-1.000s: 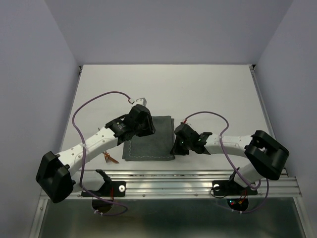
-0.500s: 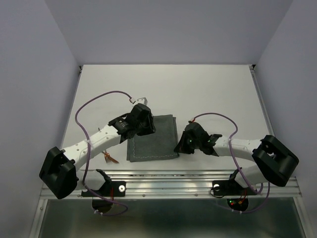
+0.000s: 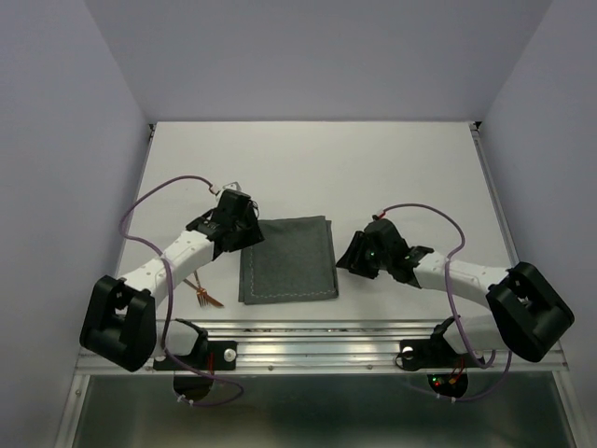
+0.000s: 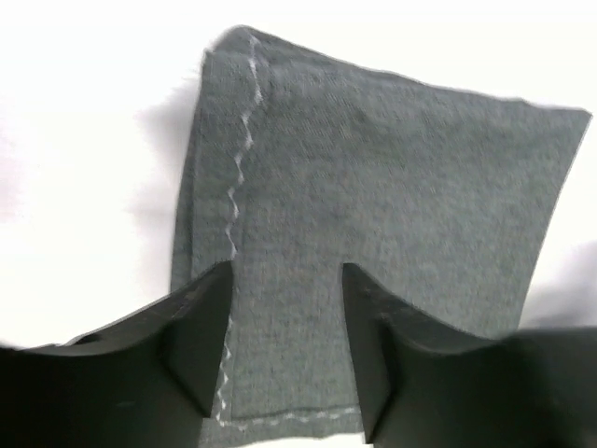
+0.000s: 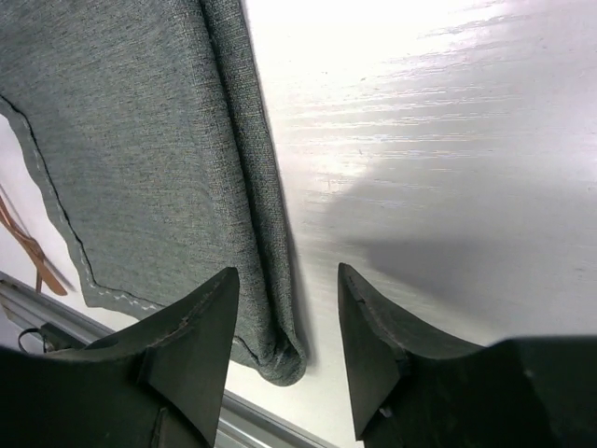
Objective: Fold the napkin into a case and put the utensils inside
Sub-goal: Move the lower triangle-folded napkin to the center of the board.
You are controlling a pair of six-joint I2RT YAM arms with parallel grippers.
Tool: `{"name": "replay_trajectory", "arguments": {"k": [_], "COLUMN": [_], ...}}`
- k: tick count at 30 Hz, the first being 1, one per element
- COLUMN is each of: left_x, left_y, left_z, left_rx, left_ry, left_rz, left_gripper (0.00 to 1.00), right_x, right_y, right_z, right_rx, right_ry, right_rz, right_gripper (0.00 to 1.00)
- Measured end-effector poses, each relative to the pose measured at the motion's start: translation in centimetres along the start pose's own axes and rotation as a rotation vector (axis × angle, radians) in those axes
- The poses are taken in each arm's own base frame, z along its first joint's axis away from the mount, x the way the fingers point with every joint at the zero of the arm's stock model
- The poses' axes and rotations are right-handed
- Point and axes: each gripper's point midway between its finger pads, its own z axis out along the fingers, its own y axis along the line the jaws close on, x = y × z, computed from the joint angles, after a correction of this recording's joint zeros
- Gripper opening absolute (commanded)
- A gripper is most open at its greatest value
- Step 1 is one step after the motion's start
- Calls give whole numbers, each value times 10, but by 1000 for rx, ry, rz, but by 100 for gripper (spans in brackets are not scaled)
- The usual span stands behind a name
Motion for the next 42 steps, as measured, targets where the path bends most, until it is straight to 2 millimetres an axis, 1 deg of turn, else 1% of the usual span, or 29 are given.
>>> {"name": "replay_trajectory", "arguments": {"k": [1,3,4,5,7,9,11,13,17,22,27,29,31,32,34,36,37,38,41,42], "left_x": [-4,-11,-14,-16,-20,-20,-17,-15,-18,-27,-44,-56,-62,-67,-71,-76,-79,-82,-92,-95], "left_y": [3,8,10,13,15,15,16,17,15,9,1,-5,-8,-12,-15,-17,-18,-19,-20,-20], "left_z": [3,15,19,26,36,45,51,53,58,73,84,91,96,98,98,93,89,86,75,73], "left_rx": [-11,-35,-46,-61,-81,-88,-94,-97,-102,-113,-117,-115,-116,-112,-104,-96,-93,-91,-81,-79], "left_ry": [-1,2,6,15,30,47,59,66,66,67,45,27,21,15,5,-12,-22,-33,-65,-74], "left_rz": [-3,-11,-11,-15,-15,-9,-4,-3,-1,2,11,14,16,15,14,15,16,16,17,16], "left_gripper": [51,41,38,38,42,52,52,51,46,43,42,42,42,43,50,58,61,63,64,64], "right_x": [-1,-3,-5,-8,-14,-19,-22,-22,-21,-21,-21,-20,-20,-20,-20,-22,-24,-26,-35,-42], "right_y": [-1,1,3,7,13,19,21,19,15,13,11,10,10,10,10,10,10,10,10,11], "right_z": [0,-1,-2,-3,-4,-5,-5,-6,-5,-5,-6,-6,-6,-6,-5,-3,-1,1,9,13], "right_rx": [7,8,6,2,-9,-17,-17,-9,10,22,31,33,35,35,37,44,50,54,73,78], "right_ry": [0,-1,-4,-9,-21,-37,-43,-46,-43,-42,-39,-38,-37,-36,-35,-35,-33,-33,-33,-38], "right_rz": [-3,-12,-16,-23,-33,-42,-49,-55,-58,-62,-66,-68,-68,-69,-73,-77,-80,-84,-87,-86], "right_gripper": [50,48,48,47,47,47,47,47,47,47,47,48,52,56,58,59,58,59,58,58]}}
